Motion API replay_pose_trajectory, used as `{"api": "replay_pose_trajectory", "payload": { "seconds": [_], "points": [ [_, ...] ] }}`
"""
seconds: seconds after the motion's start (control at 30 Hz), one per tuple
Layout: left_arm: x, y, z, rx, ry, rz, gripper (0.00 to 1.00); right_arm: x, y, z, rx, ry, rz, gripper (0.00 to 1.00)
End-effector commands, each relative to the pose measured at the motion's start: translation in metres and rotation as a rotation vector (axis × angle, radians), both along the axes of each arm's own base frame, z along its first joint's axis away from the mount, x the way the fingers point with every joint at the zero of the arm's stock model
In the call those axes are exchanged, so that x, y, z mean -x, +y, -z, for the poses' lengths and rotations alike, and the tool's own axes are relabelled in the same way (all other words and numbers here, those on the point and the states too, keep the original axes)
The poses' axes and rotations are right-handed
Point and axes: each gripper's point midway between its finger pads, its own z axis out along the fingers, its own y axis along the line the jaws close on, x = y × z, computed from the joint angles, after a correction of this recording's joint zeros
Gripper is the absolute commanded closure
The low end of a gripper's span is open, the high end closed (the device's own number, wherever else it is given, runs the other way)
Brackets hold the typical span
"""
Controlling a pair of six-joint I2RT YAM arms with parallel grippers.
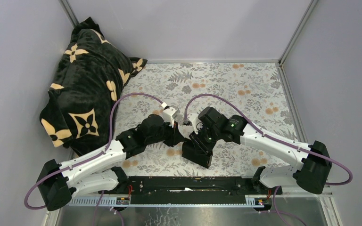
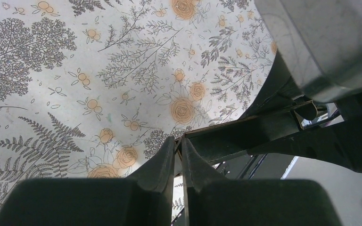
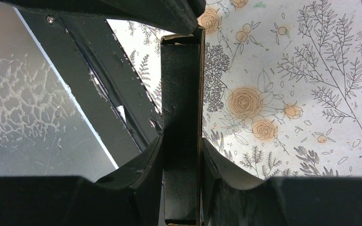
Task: Fold the paper box
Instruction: Close the paper box at the center of the board.
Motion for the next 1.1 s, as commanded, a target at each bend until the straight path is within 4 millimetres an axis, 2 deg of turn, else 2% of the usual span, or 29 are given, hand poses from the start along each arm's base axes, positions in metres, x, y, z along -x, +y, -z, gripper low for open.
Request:
{"api": "replay_pose_trajectory", "payload": {
  "seconds": [0.0, 0.53, 1.07],
  "points": [
    [-0.006, -0.008, -0.018, 0.049, -0.044, -0.001, 0.86, -0.004, 0.01, -0.011, -0.04, -0.036, 0.003, 0.8],
    [-0.018, -0.005, 0.001, 0.059, -0.074, -0.086, 0.89, -0.023, 0.011, -0.004, -0.03, -0.109, 0.072, 0.81],
    [-0.028, -0.004, 0.015, 0.101, -0.139, -0.145, 0.9, -0.038, 0.004, 0.017, 0.007, -0.177, 0.139, 0.84]
  ]
}}
